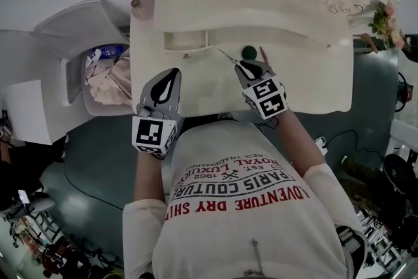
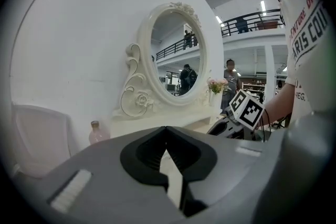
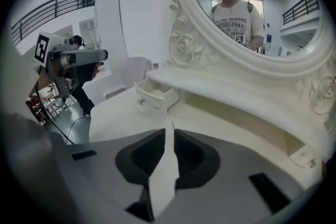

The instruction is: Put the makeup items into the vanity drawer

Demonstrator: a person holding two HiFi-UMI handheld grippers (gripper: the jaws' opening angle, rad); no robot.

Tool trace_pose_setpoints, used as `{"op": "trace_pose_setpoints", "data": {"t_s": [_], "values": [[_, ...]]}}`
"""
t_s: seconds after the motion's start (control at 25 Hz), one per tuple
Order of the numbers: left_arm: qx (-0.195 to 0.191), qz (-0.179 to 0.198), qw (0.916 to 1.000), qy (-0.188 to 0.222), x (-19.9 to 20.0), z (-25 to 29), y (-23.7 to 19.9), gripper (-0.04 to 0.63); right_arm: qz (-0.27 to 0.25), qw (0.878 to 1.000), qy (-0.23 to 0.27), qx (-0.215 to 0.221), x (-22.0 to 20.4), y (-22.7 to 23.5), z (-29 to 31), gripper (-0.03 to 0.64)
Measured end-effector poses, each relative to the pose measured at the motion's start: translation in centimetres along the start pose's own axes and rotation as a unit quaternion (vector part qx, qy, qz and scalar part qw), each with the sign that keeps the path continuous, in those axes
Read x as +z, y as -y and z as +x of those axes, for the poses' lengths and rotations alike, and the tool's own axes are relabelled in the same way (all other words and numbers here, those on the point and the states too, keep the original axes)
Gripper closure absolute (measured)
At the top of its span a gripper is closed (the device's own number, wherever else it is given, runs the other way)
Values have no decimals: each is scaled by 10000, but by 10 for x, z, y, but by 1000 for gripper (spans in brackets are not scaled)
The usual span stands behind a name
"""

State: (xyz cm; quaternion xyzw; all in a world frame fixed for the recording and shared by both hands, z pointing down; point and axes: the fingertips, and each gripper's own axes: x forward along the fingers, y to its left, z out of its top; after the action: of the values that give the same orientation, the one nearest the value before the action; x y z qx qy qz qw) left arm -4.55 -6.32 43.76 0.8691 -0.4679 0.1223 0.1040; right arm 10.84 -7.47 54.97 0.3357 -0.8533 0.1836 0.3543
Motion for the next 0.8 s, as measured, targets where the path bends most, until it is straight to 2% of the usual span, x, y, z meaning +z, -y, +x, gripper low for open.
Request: {"op": "trace_pose_setpoints", "data": {"t_s": [0.04, 0.12, 0.4, 0.6, 0.8], "values": [[-18, -26, 10000, -24, -3, 3, -4, 584, 28, 9999, -120, 23, -4, 3, 8, 591], [-22, -73, 9999, -81, -8, 9, -11, 584, 65, 9993, -356, 82, -12, 8, 23, 488], [29, -291, 9992, -270, -28, 17, -21, 584, -116, 9959, -882, 187, -29, 13, 54, 487], [54, -408, 9986, -331, -37, 16, -29, 584, -403, 9912, -1257, 83, -44, 17, 68, 488], [65, -506, 9980, -365, -43, 17, -36, 584, -325, 9915, -1262, 17, -45, 16, 69, 494]]}}
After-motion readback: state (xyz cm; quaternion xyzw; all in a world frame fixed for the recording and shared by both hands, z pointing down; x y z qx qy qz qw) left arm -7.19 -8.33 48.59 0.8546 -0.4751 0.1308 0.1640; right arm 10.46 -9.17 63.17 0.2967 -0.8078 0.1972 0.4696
